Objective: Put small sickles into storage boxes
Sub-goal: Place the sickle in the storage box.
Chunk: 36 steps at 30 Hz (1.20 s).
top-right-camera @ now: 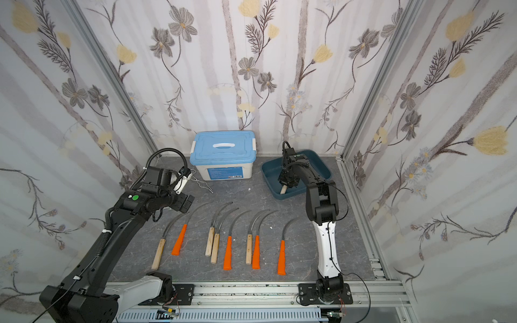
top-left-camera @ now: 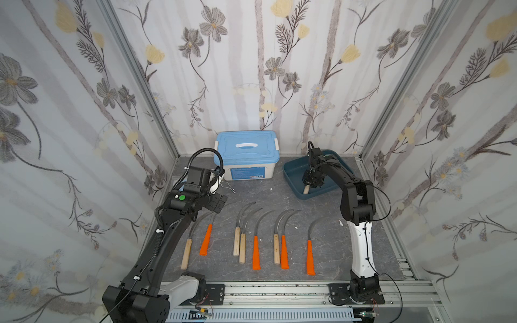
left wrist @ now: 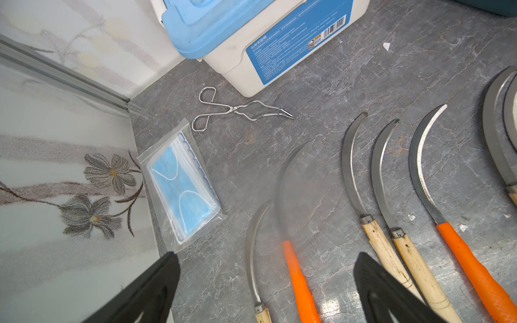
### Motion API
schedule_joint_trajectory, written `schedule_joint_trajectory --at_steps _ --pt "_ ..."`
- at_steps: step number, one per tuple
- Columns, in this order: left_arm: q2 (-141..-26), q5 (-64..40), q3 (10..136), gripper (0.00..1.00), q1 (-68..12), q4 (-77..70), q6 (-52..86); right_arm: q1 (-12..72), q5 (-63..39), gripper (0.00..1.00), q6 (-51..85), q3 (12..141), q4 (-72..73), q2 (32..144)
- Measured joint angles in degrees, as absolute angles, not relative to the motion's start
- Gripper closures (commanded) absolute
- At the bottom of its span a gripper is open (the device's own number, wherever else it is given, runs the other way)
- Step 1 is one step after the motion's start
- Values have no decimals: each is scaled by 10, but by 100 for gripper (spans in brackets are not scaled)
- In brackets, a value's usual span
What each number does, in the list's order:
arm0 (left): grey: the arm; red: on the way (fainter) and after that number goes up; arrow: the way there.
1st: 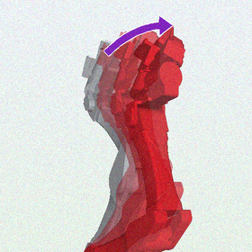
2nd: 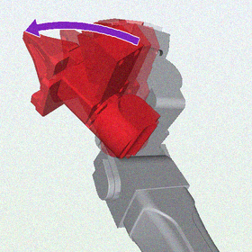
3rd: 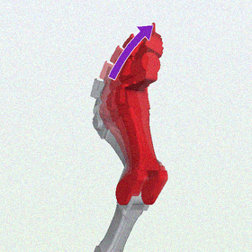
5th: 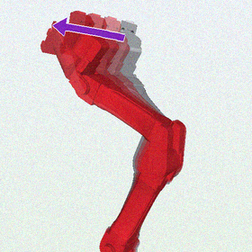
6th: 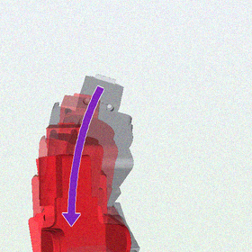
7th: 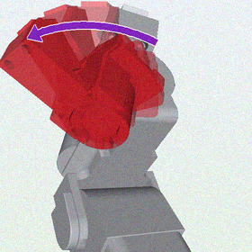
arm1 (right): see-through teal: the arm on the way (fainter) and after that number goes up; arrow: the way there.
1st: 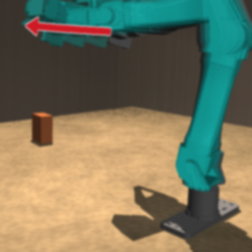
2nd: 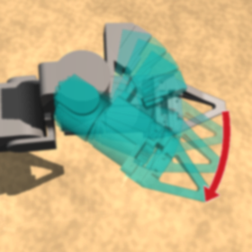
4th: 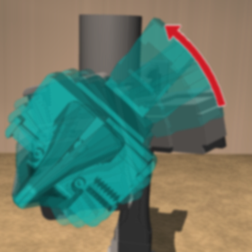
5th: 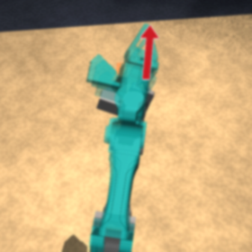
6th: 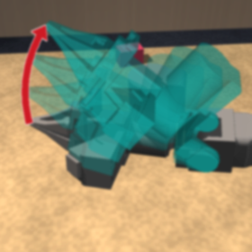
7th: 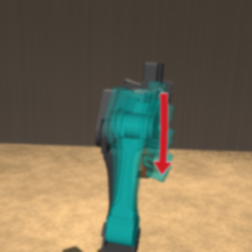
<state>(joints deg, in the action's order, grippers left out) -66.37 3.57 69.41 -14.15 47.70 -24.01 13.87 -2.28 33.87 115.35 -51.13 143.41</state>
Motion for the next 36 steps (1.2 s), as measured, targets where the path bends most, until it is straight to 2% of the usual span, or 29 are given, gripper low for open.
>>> schedule_joint_trajectory --at_steps 7,19,26,36 --pt "-674 34 694 0 -142 473 -240 130 -31 84 345 1152 -508 1447" --pt "-682 34 695 0 -142 461 -243 126 -29 59 349 1152 -505 1448" --pt "-687 34 695 0 -142 452 -245 126 -14 56 349 1152 -505 1442" --pt "-697 33 696 0 -142 436 -249 125 30 54 349 1148 -501 1376"
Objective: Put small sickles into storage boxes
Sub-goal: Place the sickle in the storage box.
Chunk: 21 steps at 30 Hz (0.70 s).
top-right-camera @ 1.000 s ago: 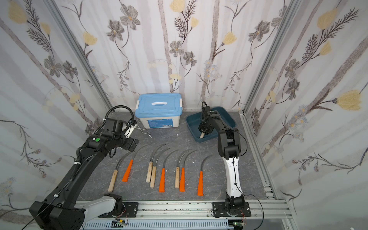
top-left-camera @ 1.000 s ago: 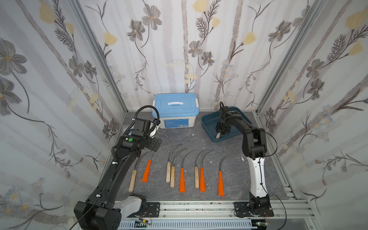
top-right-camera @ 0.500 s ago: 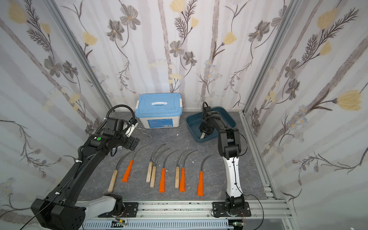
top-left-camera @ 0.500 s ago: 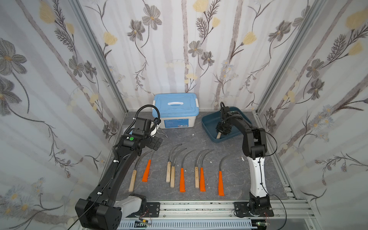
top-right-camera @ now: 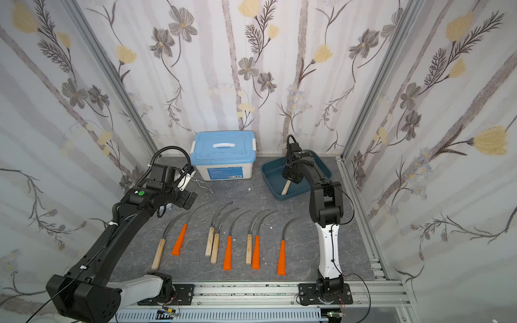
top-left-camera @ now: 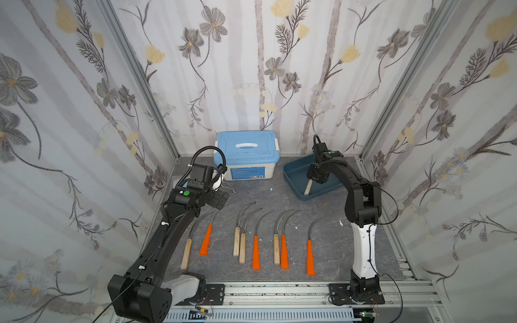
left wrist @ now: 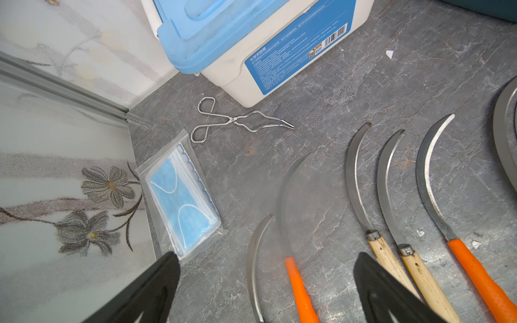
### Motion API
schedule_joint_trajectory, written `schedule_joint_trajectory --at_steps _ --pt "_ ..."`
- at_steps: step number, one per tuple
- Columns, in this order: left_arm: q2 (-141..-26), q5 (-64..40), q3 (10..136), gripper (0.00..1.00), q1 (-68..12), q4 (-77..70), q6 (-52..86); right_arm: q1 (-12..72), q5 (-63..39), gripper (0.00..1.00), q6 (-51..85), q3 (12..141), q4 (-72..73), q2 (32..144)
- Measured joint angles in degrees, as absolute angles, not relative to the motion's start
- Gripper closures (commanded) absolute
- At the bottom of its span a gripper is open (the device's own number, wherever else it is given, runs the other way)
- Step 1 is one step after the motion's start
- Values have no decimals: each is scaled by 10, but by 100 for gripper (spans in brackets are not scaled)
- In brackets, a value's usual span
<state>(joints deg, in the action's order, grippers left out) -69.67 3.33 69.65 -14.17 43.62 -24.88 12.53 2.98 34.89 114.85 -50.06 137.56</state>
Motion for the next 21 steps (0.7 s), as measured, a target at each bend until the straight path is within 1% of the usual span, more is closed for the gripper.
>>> schedule_joint_trajectory --at_steps 5,12,17,21 --pt "-702 29 699 0 -142 426 -248 129 44 54 349 1106 -488 1312" --pt "-714 18 700 0 -142 427 -235 157 62 54 349 969 -452 1167" --pt "-719 9 700 0 -142 427 -224 205 76 54 349 863 -435 1061" --pt "-734 -1 700 0 -142 427 -208 265 87 54 372 761 -428 976"
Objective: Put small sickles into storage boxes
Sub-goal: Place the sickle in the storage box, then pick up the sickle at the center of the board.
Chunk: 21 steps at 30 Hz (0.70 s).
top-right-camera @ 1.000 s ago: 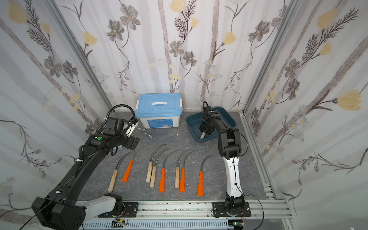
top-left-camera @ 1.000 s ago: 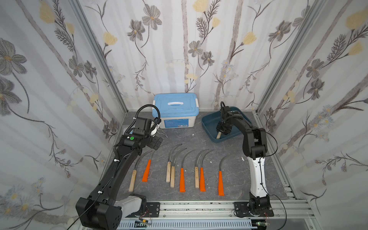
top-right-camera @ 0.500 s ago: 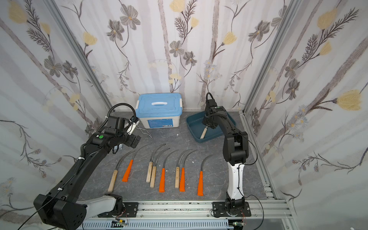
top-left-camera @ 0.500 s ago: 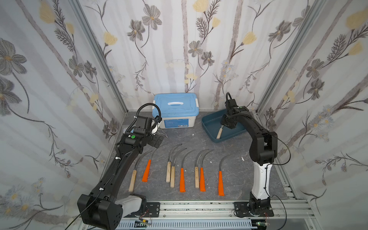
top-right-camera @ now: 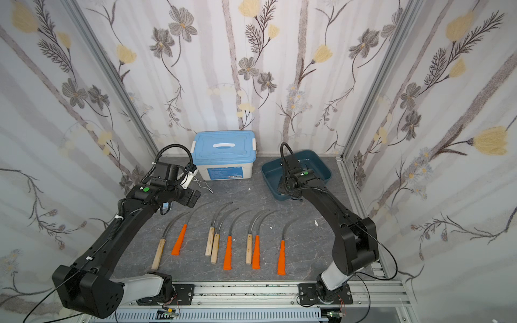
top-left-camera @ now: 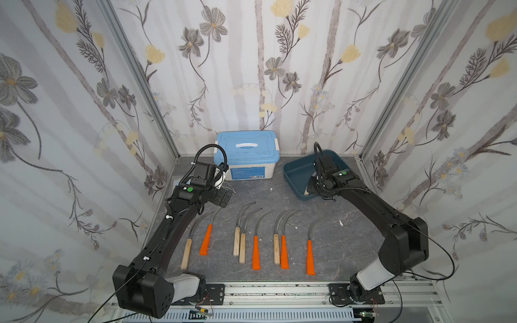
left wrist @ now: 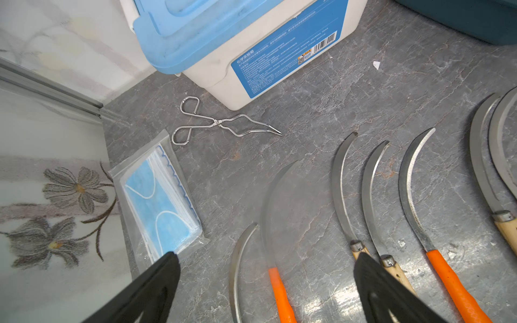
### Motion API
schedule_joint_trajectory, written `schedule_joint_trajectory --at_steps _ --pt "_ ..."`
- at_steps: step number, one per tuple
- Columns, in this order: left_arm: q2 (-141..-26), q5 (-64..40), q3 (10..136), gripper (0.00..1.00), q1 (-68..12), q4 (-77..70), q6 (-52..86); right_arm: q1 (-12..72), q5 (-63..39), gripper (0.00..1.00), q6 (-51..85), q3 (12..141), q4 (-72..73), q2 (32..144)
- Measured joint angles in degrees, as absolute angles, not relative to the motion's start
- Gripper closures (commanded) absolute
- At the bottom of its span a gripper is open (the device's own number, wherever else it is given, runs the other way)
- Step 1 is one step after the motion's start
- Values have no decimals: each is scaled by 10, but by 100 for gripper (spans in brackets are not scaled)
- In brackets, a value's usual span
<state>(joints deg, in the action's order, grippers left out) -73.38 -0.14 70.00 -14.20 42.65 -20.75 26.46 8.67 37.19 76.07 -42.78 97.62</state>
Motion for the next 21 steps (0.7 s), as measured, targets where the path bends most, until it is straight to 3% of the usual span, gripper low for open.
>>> schedule_joint_trajectory --at_steps 13,21 --pt "-745 -14 686 0 -152 417 -180 476 107 54 558 486 -459 743" --pt "-751 -25 692 0 -156 417 -180 526 103 54 659 381 -462 683"
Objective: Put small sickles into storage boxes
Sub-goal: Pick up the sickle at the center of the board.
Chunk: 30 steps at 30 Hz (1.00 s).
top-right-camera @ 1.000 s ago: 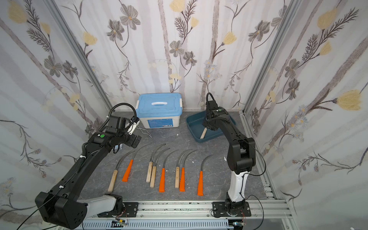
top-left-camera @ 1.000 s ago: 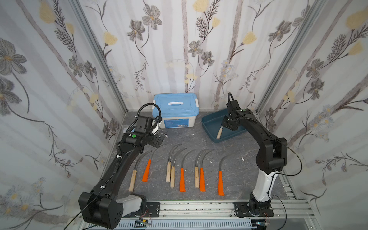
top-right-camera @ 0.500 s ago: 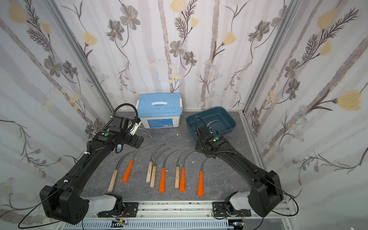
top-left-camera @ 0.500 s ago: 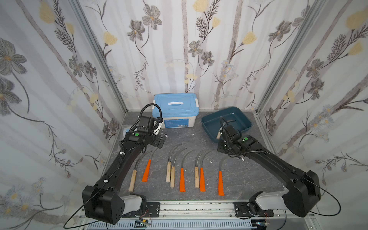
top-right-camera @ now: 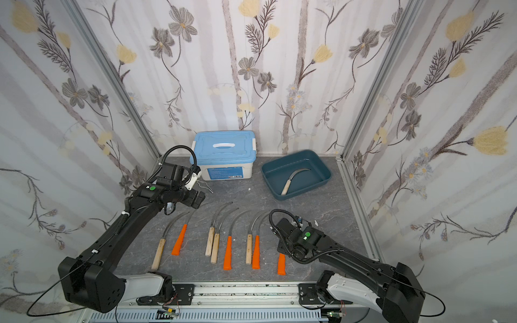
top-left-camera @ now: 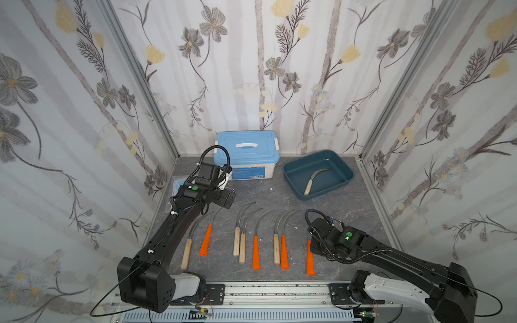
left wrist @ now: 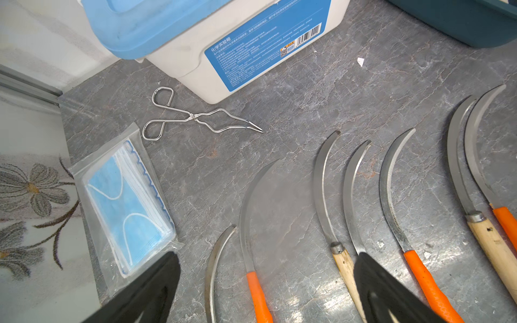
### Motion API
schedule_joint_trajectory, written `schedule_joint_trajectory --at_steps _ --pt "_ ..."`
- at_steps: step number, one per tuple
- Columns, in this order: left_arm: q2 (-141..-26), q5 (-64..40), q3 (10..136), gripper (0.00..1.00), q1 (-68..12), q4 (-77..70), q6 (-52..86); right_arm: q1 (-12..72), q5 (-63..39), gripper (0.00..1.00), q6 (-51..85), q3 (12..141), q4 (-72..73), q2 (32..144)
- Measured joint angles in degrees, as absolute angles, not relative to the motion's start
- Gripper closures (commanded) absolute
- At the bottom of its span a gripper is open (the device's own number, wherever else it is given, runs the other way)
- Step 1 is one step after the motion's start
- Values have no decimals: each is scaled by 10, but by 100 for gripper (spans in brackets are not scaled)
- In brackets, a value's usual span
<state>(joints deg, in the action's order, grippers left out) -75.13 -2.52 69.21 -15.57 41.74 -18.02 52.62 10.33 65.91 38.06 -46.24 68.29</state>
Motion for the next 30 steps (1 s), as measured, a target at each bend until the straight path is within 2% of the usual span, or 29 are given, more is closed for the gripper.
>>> schedule_joint_trajectory --at_steps 11,21,30 --pt "-766 -37 707 0 -157 414 -179 547 101 53 698 352 -434 709" --pt "-754 -39 700 0 -157 407 -176 544 91 54 687 365 -414 767" --pt "-733 -39 682 0 -157 407 -178 528 88 53 683 357 -406 772"
